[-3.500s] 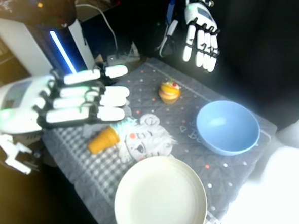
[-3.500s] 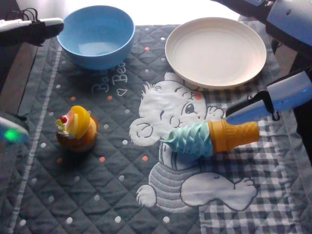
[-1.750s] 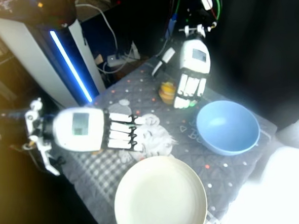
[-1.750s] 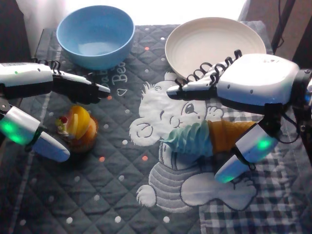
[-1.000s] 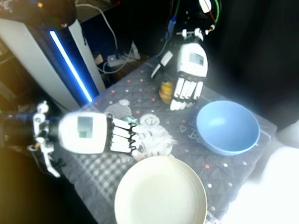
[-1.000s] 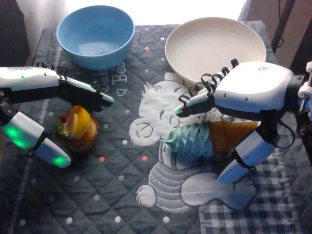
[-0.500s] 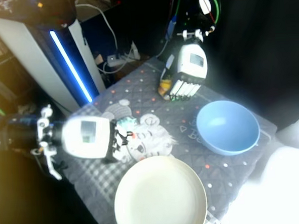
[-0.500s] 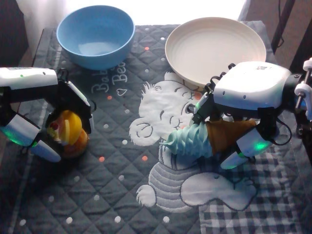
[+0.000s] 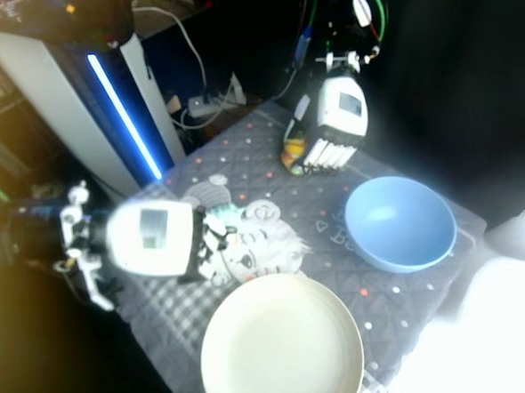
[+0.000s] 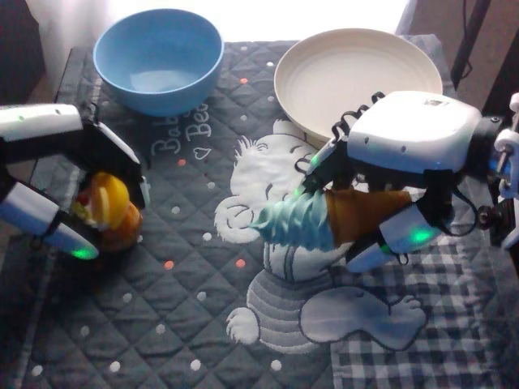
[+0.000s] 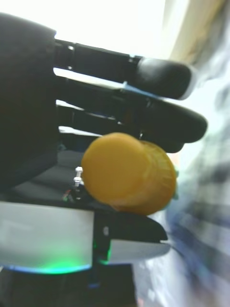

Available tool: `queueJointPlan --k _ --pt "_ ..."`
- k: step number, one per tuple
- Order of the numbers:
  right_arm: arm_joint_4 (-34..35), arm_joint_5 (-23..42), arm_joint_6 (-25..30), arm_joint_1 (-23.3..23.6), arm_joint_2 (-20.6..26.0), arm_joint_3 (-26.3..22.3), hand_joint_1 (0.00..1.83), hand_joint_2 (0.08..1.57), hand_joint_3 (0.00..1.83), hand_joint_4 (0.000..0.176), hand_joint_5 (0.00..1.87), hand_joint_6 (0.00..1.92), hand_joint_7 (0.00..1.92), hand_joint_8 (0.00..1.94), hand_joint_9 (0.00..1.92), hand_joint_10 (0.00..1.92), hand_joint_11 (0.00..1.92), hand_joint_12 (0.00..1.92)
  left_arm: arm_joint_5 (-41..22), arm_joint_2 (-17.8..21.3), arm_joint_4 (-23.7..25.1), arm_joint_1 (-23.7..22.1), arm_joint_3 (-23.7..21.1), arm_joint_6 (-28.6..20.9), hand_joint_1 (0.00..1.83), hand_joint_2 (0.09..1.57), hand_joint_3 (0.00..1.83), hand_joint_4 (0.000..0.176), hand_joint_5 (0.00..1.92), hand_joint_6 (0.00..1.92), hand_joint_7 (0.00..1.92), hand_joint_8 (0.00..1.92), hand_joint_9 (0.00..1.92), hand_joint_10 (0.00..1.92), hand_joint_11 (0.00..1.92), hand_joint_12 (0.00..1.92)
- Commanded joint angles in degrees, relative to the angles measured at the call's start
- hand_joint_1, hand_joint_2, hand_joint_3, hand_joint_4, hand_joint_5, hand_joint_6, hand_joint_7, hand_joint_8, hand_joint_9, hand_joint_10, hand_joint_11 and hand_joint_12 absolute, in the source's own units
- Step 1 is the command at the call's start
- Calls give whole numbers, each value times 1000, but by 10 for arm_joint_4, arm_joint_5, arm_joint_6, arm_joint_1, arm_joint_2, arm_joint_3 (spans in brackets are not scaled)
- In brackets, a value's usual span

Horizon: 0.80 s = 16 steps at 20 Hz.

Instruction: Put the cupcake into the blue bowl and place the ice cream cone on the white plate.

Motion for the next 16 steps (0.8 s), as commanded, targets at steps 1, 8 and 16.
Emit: queueJointPlan --k 1,8,16 --pt "33 83 -19 10 14 -4 1298 1010 0 0 1108 654 1396 403 1514 199 1095 1214 -63 11 -42 -6 -2 6 1397 1053 0 0 982 823 1156 611 1098 997 915 1000" --pt "133 166 -104 34 52 -18 1278 1089 0 0 940 837 1159 884 1322 397 949 1370 -128 38 -116 -51 0 41 1396 1057 2 0 949 864 1142 639 1110 991 955 1087" --pt "158 88 -116 117 0 82 1288 1064 0 0 985 769 1230 751 1395 338 1087 1093 -55 -15 -137 -170 105 37 1389 1062 1 0 943 992 1105 683 1111 905 1018 775"
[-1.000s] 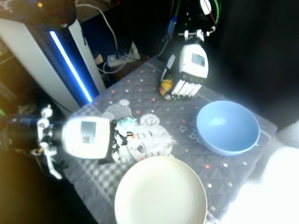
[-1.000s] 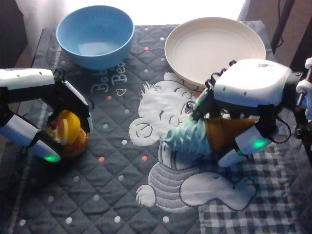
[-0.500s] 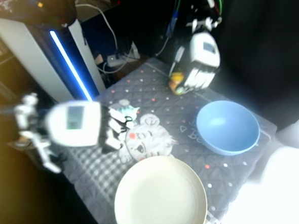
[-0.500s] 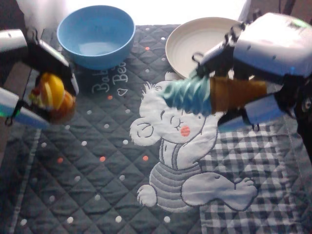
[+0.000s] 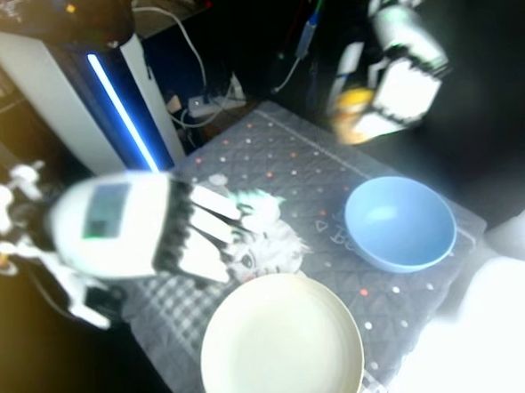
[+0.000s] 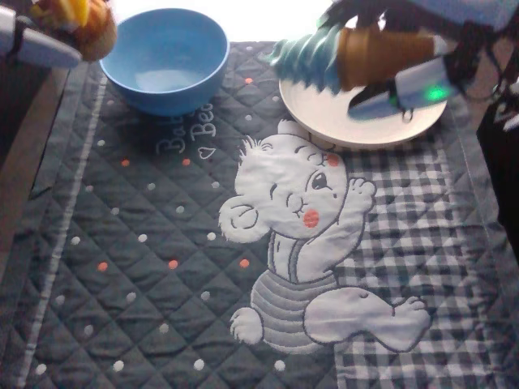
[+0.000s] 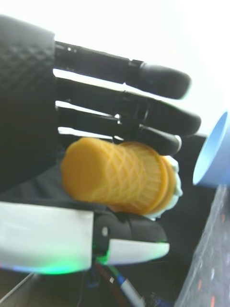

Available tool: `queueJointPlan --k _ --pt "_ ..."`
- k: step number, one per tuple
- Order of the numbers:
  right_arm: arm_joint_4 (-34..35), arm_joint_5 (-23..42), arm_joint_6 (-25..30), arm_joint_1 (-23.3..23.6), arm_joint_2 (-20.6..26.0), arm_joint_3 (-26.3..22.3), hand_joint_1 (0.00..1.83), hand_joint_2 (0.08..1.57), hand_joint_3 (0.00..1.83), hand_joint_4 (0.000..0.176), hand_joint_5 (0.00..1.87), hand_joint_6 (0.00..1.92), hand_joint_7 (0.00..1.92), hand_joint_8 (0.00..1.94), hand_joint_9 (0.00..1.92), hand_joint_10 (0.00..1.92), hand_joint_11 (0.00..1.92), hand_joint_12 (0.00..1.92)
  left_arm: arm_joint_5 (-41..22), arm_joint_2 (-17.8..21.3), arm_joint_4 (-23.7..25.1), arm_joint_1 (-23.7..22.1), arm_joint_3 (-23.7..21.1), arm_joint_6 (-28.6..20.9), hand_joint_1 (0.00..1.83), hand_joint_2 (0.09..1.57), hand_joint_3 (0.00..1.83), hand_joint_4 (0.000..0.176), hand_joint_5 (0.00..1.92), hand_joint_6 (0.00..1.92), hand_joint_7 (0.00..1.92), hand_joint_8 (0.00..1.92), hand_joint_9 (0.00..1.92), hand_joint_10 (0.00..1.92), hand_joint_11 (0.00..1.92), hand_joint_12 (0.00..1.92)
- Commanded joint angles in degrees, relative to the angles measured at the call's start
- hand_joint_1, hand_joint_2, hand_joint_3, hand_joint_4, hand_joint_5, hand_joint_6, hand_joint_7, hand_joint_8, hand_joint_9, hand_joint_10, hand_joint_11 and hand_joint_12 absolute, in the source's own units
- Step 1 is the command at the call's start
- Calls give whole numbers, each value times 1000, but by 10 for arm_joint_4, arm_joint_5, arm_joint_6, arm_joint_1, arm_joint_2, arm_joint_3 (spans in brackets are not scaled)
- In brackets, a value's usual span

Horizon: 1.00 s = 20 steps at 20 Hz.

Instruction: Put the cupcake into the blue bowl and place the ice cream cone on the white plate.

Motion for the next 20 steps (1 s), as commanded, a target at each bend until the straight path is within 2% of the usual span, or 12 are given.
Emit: queueJointPlan --k 1,5,6,7,12,14,15,16,17,18,19,20 --pt "24 40 1 14 -5 12 1292 1051 1 0 1003 764 1271 660 1415 278 1140 985 -25 -9 -22 -16 7 -6 1388 1046 0 0 982 951 1163 573 1160 832 1039 779" --pt "32 -13 1 40 -45 67 1299 1024 2 0 1072 663 1347 506 1514 78 1226 891 51 -71 -8 -59 73 -6 1390 1027 0 0 1096 716 1197 502 1165 889 1064 954" --pt "35 -26 1 43 -56 81 1300 1022 1 0 1077 655 1352 499 1524 73 1234 898 72 -87 -6 -64 91 -6 1281 1036 3 4 1111 736 1196 614 1178 553 1049 1040" --pt "37 -37 1 45 -65 92 1300 1023 0 0 1085 636 1341 527 1533 61 1225 931 87 -102 -5 -67 107 -12 1369 1027 0 0 1097 712 1224 459 1170 843 1049 1062" --pt "53 -70 1 47 -95 131 1298 1029 0 0 1075 665 1311 583 1560 28 1259 890 144 -163 22 -68 169 -58 1397 1028 1 0 1070 658 1173 649 1172 878 976 1023" --pt "57 -76 1 47 -105 141 1292 1034 0 0 1057 715 1298 595 1564 22 1248 954 156 -173 31 -68 177 -65 1395 1038 0 0 1104 586 1162 717 1090 977 834 1130" --pt "58 -78 1 47 -107 143 1290 1034 0 0 1055 726 1296 593 1572 25 1262 970 158 -177 41 -70 179 -71 1277 1058 8 0 1148 575 1055 954 710 657 166 785" --pt "59 -79 1 47 -107 143 1295 1034 0 0 1055 710 1295 609 1586 30 1269 979 158 -180 46 -72 179 -72 1248 1079 2 0 1140 604 996 1063 666 462 32 663" --pt "59 -80 1 47 -107 143 1295 1034 0 0 1054 711 1292 614 1583 27 1249 1006 160 -183 62 -76 179 -81 1240 1076 5 2 1100 699 1030 992 819 333 51 1065" --pt "59 -81 1 47 -107 143 1295 1040 1 0 1039 731 1276 648 1575 23 1236 1025 161 -184 65 -77 179 -82 1247 1077 1 0 1048 756 1081 937 1014 323 455 1187" --pt "59 -81 1 47 -107 143 1294 1043 0 0 1028 751 1273 654 1578 23 1254 1012 163 -186 74 -79 179 -85 1365 1049 3 0 1069 647 1140 783 1065 861 741 1146" --pt "59 -81 1 47 -107 143 1292 1041 0 0 1037 744 1270 657 1575 21 1247 1040 163 -188 79 -79 179 -85 1278 1060 4 0 1100 651 1094 904 829 683 365 1359"
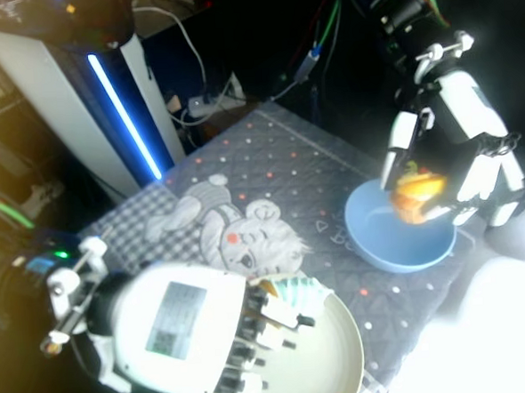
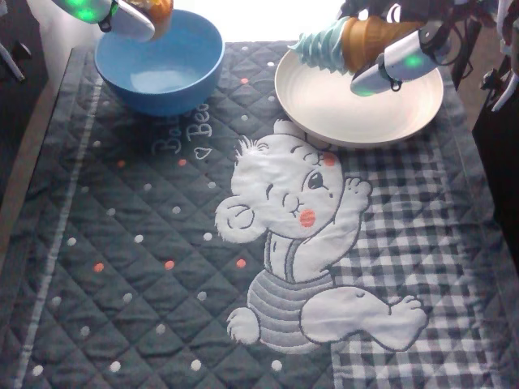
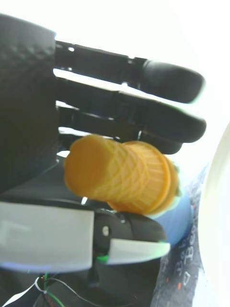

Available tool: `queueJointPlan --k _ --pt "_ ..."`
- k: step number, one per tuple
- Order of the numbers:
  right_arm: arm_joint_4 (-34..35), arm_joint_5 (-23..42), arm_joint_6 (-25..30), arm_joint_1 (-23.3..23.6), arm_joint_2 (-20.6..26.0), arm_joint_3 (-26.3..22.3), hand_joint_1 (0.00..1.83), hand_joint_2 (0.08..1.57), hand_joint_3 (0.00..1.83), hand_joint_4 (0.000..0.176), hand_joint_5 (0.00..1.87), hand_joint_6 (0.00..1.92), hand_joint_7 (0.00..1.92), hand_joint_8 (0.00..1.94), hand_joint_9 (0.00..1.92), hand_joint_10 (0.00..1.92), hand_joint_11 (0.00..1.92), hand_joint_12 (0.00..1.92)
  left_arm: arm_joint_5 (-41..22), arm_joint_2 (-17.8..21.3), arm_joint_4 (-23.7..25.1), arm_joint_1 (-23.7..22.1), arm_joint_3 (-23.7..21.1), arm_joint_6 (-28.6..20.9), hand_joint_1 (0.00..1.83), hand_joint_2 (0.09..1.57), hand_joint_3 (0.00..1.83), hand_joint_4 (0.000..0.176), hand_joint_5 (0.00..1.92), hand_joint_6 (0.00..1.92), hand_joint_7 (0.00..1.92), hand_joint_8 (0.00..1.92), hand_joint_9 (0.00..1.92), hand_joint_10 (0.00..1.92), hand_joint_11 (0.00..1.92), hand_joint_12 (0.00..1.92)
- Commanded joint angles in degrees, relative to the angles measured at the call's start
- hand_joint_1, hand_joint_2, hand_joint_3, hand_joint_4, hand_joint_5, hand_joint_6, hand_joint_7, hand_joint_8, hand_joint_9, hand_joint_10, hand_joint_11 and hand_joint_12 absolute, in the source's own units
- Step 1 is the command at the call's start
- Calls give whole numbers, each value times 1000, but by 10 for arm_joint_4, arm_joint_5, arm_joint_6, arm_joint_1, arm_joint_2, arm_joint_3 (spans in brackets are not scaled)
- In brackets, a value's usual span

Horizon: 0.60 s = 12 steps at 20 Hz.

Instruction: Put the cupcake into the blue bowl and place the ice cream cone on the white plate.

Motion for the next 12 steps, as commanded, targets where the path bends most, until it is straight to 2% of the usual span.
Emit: queueJointPlan --k 1,2,3,4,5,6,7,8,9,10,11,12 --pt "12 67 2 11 0 3 1292 1041 0 0 1037 744 1270 657 1575 21 1247 1040 -43 -3 -6 -8 2 -6 1278 1060 4 0 1100 651 1094 904 829 683 365 1359" --pt "12 67 2 11 0 3 1287 1041 0 0 1040 757 1271 639 1564 16 1239 1034 -43 -3 1 -10 0 -8 1258 1056 2 0 1086 696 1136 844 1059 322 599 1217" --pt "12 67 2 11 0 3 1289 1037 0 0 1056 718 1279 631 1565 15 1243 1018 -43 -4 8 -12 -1 -10 1258 1053 0 0 1088 700 1152 810 1120 243 652 1127" --pt "12 67 2 11 0 3 1289 1037 0 0 1056 718 1279 631 1565 15 1243 1018 -45 -4 16 -13 -2 -15 1258 1053 0 0 1088 700 1152 810 1120 243 652 1127" --pt "12 67 2 11 0 3 1288 1037 0 0 1053 730 1283 615 1567 16 1252 1018 -48 -5 17 -13 -3 -16 1364 1066 0 0 1059 692 1139 797 992 927 569 1117" --pt "12 67 2 11 0 2 1284 1039 0 0 1041 764 1287 590 1555 11 1245 1015 -50 -5 18 -13 -4 -16 1383 1071 0 0 1021 769 1133 797 950 1073 353 1147" --pt "12 67 2 11 0 2 1289 1038 0 0 1044 747 1287 606 1559 13 1248 1017 -51 -6 21 -13 -5 -16 1387 1074 0 0 1022 738 1104 864 951 1096 381 1211" --pt "12 67 2 11 0 1 1294 1039 0 0 1034 746 1288 616 1561 13 1221 1038 -52 -6 22 -13 -6 -16 1287 1054 0 0 1061 730 1170 774 930 592 112 1129" --pt "12 67 2 11 0 1 1294 1039 0 0 1034 746 1288 616 1561 13 1221 1038 -53 -6 22 -13 -7 -16 1287 1054 0 0 1061 730 1170 774 930 592 112 1129" --pt "12 67 2 11 0 1 1280 1043 0 0 1023 815 1283 583 1559 11 1235 1008 -56 -6 22 -13 -8 -17 1260 1051 0 0 1060 766 1192 721 1091 234 154 1217" --pt "12 67 2 11 0 1 1280 1043 0 0 1023 815 1283 583 1559 11 1235 1008 -59 -6 31 -12 -8 -27 1260 1051 0 0 1060 766 1192 721 1091 234 154 1217" --pt "12 67 2 11 0 0 1279 1043 0 0 1027 808 1279 590 1559 10 1239 1006 -62 -6 38 -12 -7 -36 1263 1044 0 0 1069 746 1215 686 1140 160 249 1162"
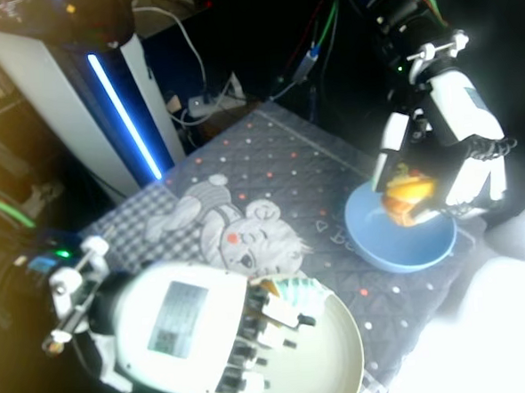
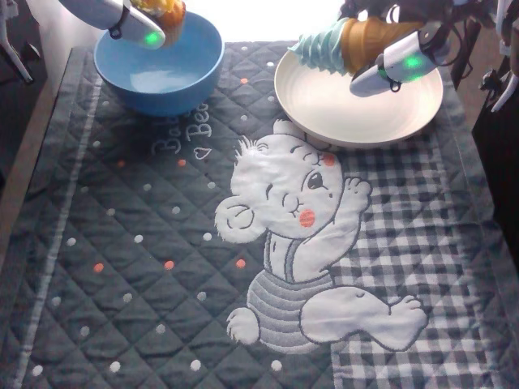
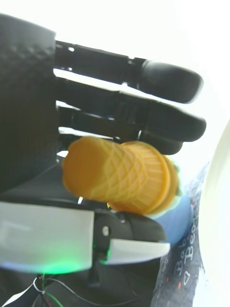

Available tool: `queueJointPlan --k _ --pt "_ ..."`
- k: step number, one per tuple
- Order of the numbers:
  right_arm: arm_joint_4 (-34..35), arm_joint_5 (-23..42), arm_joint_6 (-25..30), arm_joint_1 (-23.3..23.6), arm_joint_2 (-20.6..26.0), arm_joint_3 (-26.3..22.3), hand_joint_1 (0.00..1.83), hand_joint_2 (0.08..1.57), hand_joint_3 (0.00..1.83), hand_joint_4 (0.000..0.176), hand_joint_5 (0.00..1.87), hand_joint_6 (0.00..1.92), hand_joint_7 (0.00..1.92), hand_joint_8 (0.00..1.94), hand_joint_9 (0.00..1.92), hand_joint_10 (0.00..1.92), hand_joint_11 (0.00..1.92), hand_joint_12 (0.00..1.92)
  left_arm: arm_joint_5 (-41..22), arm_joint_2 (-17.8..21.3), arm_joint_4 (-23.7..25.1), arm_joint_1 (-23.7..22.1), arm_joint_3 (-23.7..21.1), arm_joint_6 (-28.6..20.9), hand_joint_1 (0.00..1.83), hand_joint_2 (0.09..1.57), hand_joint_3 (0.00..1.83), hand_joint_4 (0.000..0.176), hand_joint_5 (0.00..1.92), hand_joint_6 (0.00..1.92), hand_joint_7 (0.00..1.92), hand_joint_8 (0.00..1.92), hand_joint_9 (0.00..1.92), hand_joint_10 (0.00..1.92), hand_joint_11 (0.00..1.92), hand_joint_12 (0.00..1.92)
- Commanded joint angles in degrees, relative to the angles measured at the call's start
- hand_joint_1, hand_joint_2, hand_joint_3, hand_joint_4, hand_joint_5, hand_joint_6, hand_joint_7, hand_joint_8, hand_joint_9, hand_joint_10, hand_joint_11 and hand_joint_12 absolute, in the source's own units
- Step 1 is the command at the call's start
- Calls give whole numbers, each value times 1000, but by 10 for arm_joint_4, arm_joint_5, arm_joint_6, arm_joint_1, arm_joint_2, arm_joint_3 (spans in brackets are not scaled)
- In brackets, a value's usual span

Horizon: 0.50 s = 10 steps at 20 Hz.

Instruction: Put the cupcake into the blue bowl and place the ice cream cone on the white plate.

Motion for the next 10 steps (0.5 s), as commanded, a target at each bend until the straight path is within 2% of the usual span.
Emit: queueJointPlan --k 1,2,3,4,5,6,7,8,9,10 --pt "12 67 2 11 0 -1 1285 1047 3 0 1045 712 1227 742 1548 6 1206 1098 -52 -2 -14 -10 -1 -8 1262 1056 1 0 1002 869 1222 655 1186 67 401 1059" --pt "12 67 2 11 0 -1 1280 1071 0 0 1000 729 1164 882 1540 3 1131 1234 -55 -2 -9 -10 -2 -8 1252 1069 1 0 972 946 1185 692 1181 37 549 1013" --pt "12 67 2 11 0 -2 1106 952 0 0 842 284 875 403 1097 0 566 1392 -56 -1 -4 -11 -4 -8 1256 1006 0 0 880 376 950 282 1057 7 516 1054" --pt "12 67 2 11 0 -2 1027 901 0 0 764 78 843 154 908 0 337 1373 -58 -1 -4 -11 -4 -8 1213 987 0 0 871 130 872 92 938 1 459 1103" --pt "12 67 2 11 0 -3 981 865 0 0 693 15 798 47 783 0 207 1320 -59 -1 -2 -11 -6 -8 1173 973 0 0 844 38 801 21 808 0 282 1182" --pt "12 67 2 11 0 -4 931 829 0 0 578 2 715 9 720 1 230 1270 -60 -1 0 -12 -7 -8 1143 944 0 0 786 7 713 3 671 0 144 1190" --pt "12 67 2 11 0 -5 906 794 0 0 482 0 597 1 631 0 186 1242 -60 -1 2 -13 -8 -8 1130 912 0 0 722 1 598 0 541 0 28 1113" --pt "12 67 2 11 0 -5 895 779 0 0 434 0 522 0 545 0 118 1246 -60 -1 4 -13 -9 -8 1134 899 0 0 680 1 516 3 450 3 5 941" --pt "12 67 2 11 0 -6 879 766 0 0 363 0 432 0 426 0 34 1212 -61 0 6 -13 -10 -8 1131 876 0 13 633 2 452 4 388 4 0 775" --pt "12 67 2 11 0 -6 859 755 0 17 313 0 358 0 340 0 6 1166 -61 0 8 -13 -10 -8 1146 849 0 19 594 0 425 1 349 0 0 713"
